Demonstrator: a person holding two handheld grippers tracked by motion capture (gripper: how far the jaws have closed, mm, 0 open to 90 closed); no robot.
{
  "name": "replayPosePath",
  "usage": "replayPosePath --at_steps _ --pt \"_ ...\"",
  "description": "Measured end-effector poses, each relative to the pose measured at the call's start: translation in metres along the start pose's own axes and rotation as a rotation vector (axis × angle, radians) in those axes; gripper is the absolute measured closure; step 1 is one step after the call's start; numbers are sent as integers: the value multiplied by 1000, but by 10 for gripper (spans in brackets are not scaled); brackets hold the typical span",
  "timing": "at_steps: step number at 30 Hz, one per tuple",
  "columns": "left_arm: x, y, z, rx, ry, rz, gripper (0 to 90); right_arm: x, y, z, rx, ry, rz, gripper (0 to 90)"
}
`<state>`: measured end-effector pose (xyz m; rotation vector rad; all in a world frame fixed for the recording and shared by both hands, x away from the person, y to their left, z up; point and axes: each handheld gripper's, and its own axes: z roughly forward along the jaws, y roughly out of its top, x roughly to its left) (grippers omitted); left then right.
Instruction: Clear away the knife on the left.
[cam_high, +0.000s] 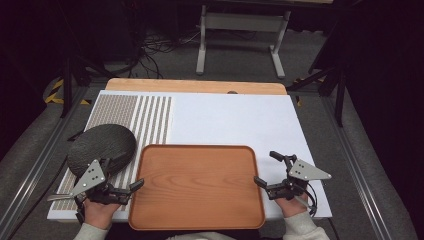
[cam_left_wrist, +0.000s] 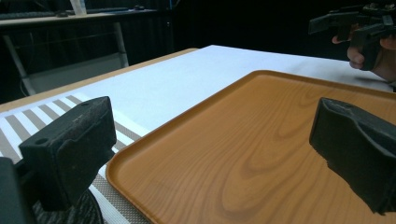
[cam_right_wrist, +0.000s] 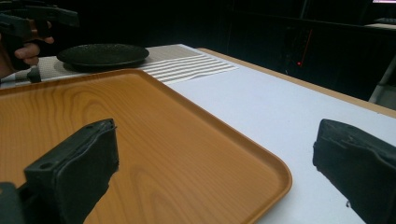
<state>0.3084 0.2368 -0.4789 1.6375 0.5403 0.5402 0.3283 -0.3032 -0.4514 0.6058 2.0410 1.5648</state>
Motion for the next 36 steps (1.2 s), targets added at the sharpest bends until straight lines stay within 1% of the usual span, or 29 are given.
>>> replayPosePath --at_steps 2,5,7,10,11,12,16,17,19,20,21,24,26,30,32,36 --pt "1 1 -2 4 -6 0 17 0 0 0 -3 1 0 12" --pt "3 2 -4 7 -20 -13 18 0 0 -1 -6 0 0 13" --pt "4 4 -4 18 -22 -9 19 0 0 -2 -8 2 4 14" --pt "4 7 -6 16 -32 -8 16 -1 0 -2 -10 4 6 14" --pt "4 8 -6 20 -37 2 16 -1 0 -2 -11 3 6 14" --pt "4 9 -6 30 -45 2 16 -1 0 -2 -14 3 6 14" --pt "5 13 -7 67 -75 24 15 -1 0 -2 -13 2 9 14" --pt "5 14 -7 72 -79 20 16 -2 0 -2 -14 3 10 15" --pt "4 18 -8 95 -92 39 16 -2 0 -2 -15 3 12 16" --pt "4 19 -7 98 -97 43 16 -2 0 -2 -15 3 13 16" --pt "4 22 -7 119 -105 57 16 -2 0 -2 -14 4 13 16" --pt "4 27 -9 153 -119 89 16 -2 0 -2 -14 7 14 18" --pt "6 31 -11 167 -136 92 16 -2 0 -2 -15 10 14 19" --pt "9 37 -14 196 -155 100 16 -2 0 -1 -14 14 17 20" --pt "11 39 -15 211 -173 110 20 -1 0 -1 -13 16 16 22" --pt "12 46 -18 245 -195 134 44 0 1 -1 -14 21 3 25"
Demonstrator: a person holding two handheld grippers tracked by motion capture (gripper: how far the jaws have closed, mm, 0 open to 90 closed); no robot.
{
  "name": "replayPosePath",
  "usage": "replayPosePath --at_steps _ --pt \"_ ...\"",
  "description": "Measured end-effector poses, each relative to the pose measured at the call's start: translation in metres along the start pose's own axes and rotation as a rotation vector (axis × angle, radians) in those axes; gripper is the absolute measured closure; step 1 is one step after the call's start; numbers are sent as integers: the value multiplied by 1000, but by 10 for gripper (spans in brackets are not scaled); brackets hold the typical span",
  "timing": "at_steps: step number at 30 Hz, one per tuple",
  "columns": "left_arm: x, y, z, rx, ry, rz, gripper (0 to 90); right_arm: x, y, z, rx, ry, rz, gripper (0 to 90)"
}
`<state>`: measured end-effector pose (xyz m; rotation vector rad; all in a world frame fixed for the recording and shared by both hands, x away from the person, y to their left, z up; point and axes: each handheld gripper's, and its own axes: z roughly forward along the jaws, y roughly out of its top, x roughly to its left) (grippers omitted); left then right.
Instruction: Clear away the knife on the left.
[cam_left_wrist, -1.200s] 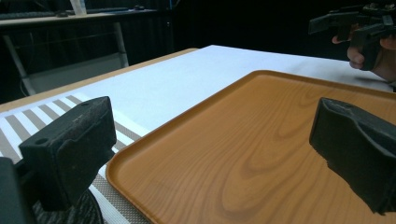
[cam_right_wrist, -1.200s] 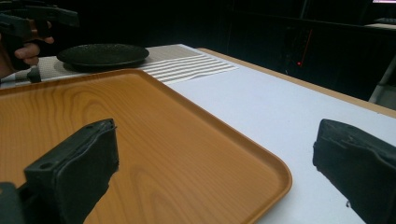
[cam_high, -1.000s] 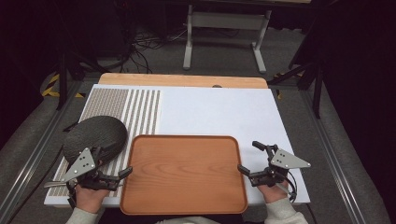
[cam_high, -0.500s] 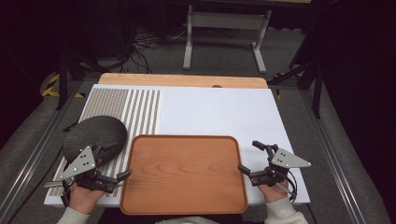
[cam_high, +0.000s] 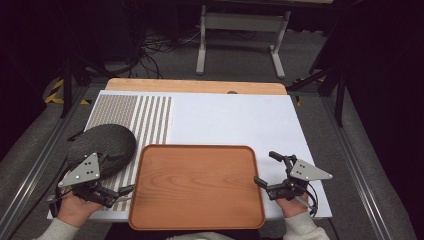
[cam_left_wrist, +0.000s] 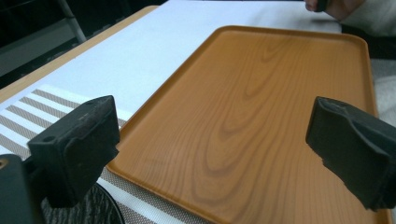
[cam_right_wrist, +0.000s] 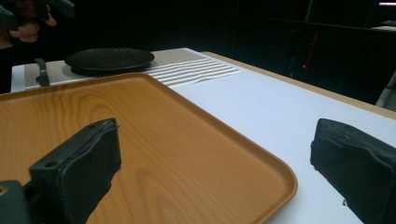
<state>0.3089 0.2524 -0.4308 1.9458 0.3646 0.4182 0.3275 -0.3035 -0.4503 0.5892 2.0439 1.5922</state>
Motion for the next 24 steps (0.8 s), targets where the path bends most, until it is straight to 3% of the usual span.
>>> replayPosePath --at_steps 22,24 --pt "19 6 -24 262 -50 39 52 0 0 1 1 10 4 25" --pt "21 5 -26 303 -54 45 56 0 0 1 1 10 4 25"
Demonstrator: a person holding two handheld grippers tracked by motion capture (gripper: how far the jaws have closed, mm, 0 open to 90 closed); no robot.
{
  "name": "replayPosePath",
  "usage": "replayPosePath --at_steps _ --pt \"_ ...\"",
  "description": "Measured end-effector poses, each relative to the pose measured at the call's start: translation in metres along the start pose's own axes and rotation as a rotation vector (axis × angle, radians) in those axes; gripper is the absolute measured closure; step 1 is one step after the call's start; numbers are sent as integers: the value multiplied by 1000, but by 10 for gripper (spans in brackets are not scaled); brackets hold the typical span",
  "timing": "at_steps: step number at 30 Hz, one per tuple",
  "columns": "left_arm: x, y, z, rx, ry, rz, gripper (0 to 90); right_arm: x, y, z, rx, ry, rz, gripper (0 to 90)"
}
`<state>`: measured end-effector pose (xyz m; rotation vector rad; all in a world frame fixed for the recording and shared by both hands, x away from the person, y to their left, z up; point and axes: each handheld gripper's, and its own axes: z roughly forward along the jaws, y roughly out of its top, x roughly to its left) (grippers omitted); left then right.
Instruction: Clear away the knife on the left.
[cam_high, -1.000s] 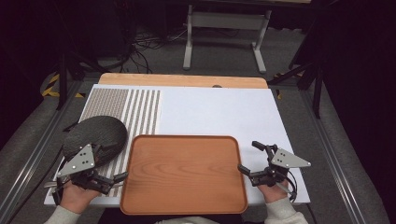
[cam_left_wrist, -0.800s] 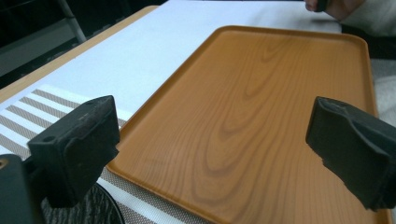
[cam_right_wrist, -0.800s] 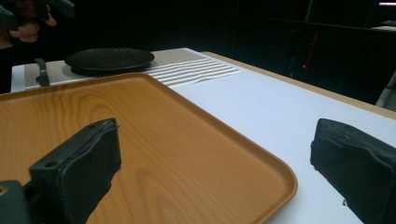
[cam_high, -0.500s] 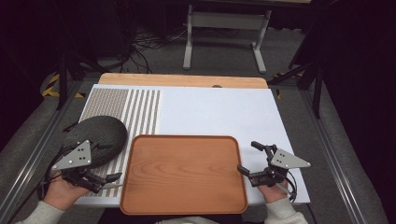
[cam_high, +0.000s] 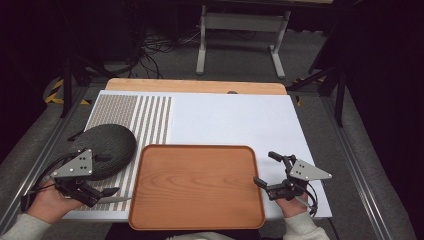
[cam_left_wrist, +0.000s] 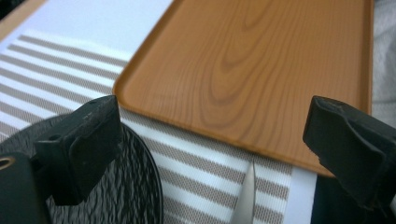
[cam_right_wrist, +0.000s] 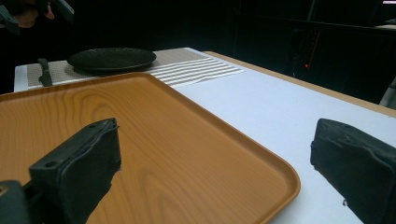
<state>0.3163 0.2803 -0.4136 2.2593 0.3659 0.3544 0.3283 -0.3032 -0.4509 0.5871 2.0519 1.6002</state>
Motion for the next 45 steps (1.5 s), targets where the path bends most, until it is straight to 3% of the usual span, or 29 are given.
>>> replayPosePath --at_steps 9,18,22,45 --pt "4 -5 -9 71 -11 -7 56 1 -1 1 6 5 -6 25" --pt "8 -12 -11 204 -24 24 83 1 -1 1 8 7 -6 25" --pt "9 -13 -11 235 -29 35 97 1 -1 1 9 9 -5 25" --pt "22 -24 -3 412 -186 38 210 1 -1 1 6 15 -2 24"
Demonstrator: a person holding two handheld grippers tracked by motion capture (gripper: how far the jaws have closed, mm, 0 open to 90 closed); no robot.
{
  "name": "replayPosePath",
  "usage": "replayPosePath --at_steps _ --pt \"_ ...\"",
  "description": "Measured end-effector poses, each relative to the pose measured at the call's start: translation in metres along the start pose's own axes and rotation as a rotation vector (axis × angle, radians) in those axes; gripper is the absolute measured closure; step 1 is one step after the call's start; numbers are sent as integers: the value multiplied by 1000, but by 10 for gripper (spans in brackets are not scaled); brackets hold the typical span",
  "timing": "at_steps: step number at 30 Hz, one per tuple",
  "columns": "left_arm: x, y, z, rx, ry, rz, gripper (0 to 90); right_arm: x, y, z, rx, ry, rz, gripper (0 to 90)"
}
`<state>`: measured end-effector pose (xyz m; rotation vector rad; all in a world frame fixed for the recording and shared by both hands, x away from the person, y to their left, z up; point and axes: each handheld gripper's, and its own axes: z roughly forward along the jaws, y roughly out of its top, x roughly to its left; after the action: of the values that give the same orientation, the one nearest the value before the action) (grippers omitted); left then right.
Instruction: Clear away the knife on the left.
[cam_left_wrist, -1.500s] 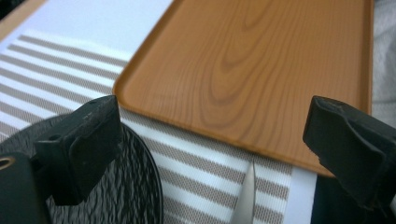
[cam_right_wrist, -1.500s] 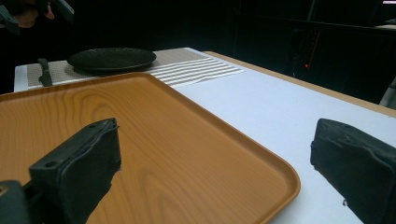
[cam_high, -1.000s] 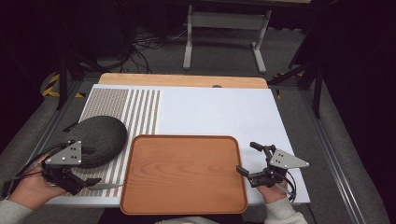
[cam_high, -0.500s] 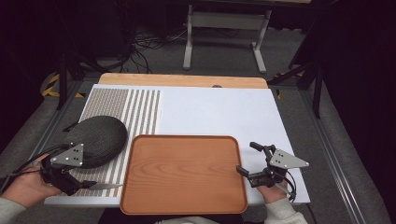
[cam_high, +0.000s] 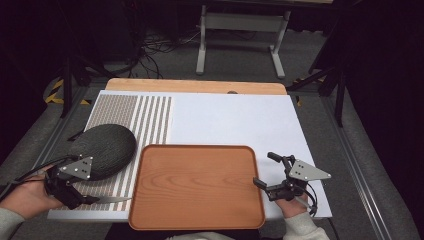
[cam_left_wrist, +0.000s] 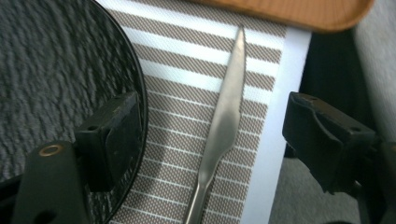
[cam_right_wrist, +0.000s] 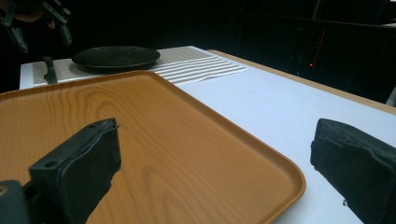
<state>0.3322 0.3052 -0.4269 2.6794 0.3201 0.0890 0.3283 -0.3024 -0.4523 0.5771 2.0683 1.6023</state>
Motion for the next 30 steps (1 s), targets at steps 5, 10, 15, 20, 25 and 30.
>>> replayPosePath --at_steps 5,10,15,20,25,30 --pt "5 -5 2 17 -26 5 242 0 0 1 1 3 0 24" --pt "7 -9 9 90 -33 18 275 1 0 1 2 2 1 24" --pt "10 -13 13 141 -47 29 329 1 0 1 0 5 2 24" --pt "12 -15 17 225 -51 55 377 1 0 0 -3 10 3 24" --pt "12 -15 19 275 -48 103 466 1 0 0 -5 13 4 23" --pt "12 -17 22 335 -46 137 567 1 0 0 -8 15 5 23"
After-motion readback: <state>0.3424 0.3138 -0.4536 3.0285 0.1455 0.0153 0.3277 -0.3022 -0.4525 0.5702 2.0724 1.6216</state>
